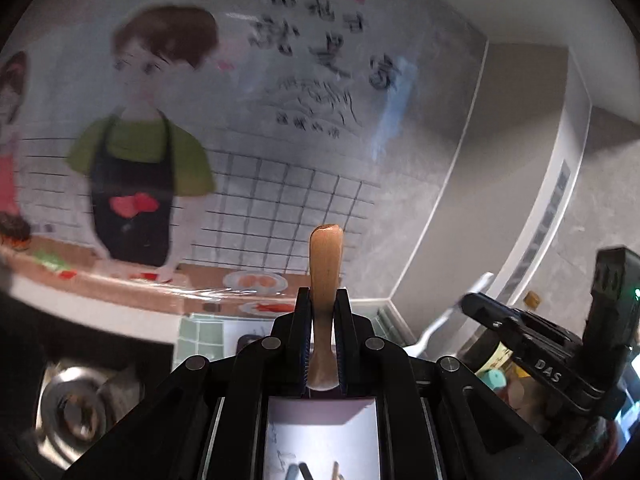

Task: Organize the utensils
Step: 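Lift the spatula with the left gripper while the right gripper carries the spoon to the purple holder, then open both grippers to drop the spatula and spoon into the holder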

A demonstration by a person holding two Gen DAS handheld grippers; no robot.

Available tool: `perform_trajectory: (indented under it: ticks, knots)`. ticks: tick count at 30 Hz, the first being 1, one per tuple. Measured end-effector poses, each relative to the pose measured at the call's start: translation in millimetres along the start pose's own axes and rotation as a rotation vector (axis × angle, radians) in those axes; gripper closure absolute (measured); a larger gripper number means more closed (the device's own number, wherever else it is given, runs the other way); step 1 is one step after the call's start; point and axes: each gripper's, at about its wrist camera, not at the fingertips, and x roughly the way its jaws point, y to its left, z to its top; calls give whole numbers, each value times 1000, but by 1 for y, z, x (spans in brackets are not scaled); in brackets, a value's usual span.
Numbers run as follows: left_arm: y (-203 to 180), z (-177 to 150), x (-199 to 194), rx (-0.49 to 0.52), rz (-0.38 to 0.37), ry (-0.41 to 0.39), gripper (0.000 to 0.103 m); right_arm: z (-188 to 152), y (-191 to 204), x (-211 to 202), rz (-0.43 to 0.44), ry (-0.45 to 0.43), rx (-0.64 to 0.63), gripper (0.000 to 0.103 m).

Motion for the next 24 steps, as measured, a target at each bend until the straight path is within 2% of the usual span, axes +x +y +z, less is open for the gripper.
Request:
perform_trajectory:
  ticks: [4,8,11,13,15,16,17,20,24]
  knots:
    - [26,-4,57,-30,-14,74,92,-16,2,54,-39,110,7,94]
    - [42,-33,103,-60,6,180,92,-45,-3,88,-59,199,29,94]
    - [48,-51,123,-84,11,232,91,-64,-8,105,-66,256,39,93]
    - [52,-59,128,-108,-19,244,85,-72,-13,110,-55,296,60,93]
    - [53,-64,128,-119,-39,252,62,-77,-23,113,-29,330,108,90]
    - [53,-66,125,-122,-46,254,57,-76,-25,114,-23,333,118,87]
    - [54,-66,123,-128,-53,251,54,-77,-27,111,-26,330,120,87]
    - [49,-64,96,-147,-61,207,54,-75,-25,93,-50,287,81,86]
    - [42,-68,47,-143,-18,132,48,-74,-20,50,-71,207,38,85]
